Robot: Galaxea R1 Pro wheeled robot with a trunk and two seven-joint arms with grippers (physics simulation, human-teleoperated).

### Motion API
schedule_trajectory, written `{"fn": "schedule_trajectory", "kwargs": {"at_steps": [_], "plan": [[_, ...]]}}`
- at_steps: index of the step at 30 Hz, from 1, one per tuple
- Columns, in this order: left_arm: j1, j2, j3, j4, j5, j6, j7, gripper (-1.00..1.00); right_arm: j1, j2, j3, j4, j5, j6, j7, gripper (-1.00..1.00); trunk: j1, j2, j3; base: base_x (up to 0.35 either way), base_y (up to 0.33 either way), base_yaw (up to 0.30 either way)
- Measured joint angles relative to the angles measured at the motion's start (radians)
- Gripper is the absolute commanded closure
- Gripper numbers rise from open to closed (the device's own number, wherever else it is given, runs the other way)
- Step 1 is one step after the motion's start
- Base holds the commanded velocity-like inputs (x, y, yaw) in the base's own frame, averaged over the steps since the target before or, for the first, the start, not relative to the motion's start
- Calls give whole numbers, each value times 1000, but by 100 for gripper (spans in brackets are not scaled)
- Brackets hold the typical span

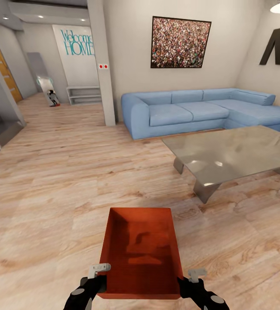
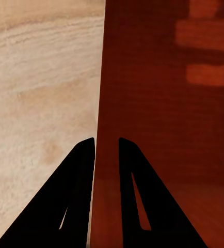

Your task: Move the two storage containers from the living room to the garage. In the garage, place one container on the floor and stack the other container on top of it (either order is fine).

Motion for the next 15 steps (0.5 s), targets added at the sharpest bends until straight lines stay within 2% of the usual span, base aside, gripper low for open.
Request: {"fn": "schedule_trajectory", "kwargs": {"at_steps": [7,15], "plan": [[0,0,0,0,0,0,0,100,0,0,0,0,0,0,0,100,-27,49,22,0,0,0],[0,0,0,0,1,0,0,100,0,0,-1,0,1,0,1,100,-58,105,60,0,0,0]]}}
